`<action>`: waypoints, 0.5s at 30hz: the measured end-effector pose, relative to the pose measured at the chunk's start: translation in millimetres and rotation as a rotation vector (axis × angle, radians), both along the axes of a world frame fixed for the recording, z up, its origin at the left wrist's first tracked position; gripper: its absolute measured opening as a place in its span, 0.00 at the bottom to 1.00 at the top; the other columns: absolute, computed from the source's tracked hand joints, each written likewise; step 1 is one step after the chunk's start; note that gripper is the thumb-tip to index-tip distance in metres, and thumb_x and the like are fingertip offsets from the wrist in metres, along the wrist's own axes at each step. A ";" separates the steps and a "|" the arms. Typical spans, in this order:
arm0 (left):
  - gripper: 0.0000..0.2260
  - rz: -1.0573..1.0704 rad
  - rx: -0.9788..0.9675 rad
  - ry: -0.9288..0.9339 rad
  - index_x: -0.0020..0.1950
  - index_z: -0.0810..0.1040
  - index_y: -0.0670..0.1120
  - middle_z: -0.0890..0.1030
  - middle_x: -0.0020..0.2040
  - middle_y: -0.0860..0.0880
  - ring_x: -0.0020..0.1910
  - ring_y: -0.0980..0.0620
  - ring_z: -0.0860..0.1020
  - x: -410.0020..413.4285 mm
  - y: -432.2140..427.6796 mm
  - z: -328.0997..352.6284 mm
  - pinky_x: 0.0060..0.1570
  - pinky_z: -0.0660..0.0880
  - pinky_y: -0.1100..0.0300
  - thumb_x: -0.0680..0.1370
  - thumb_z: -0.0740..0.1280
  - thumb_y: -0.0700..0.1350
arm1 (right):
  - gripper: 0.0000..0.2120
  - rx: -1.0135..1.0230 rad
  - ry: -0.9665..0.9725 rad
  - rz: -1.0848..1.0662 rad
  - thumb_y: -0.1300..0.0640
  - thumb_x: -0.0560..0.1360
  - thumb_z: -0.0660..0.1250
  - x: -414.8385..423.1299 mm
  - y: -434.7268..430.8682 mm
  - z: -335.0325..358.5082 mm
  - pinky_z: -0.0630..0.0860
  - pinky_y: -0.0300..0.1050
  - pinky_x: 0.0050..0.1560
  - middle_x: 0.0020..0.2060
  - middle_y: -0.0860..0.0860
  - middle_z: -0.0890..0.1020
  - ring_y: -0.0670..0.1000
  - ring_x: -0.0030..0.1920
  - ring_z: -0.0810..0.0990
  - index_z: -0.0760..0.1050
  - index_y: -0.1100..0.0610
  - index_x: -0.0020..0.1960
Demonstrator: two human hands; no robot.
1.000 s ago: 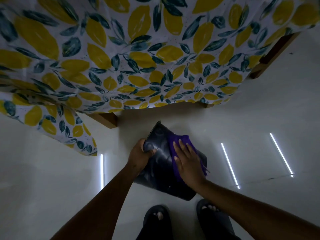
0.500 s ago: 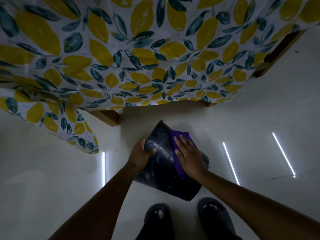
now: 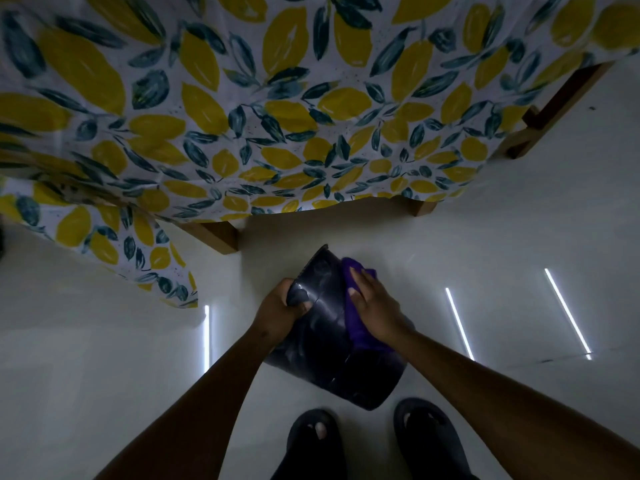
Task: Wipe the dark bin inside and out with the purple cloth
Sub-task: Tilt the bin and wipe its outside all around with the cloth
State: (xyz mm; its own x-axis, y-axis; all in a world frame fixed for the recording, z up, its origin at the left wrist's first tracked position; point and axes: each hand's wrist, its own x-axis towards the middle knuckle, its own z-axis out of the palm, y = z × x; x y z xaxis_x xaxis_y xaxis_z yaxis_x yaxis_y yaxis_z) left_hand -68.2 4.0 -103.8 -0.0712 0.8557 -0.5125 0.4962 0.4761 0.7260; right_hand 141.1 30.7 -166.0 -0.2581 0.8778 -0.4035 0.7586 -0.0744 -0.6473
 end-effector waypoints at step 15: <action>0.13 -0.135 -0.028 -0.048 0.58 0.72 0.49 0.78 0.54 0.53 0.53 0.58 0.77 1.3 10.6 4.6 0.46 0.72 0.73 0.75 0.68 0.39 | 0.25 0.339 -0.058 0.264 0.53 0.81 0.51 -2.3 -42.8 15.8 0.58 0.53 0.71 0.77 0.44 0.53 0.54 0.77 0.47 0.52 0.42 0.76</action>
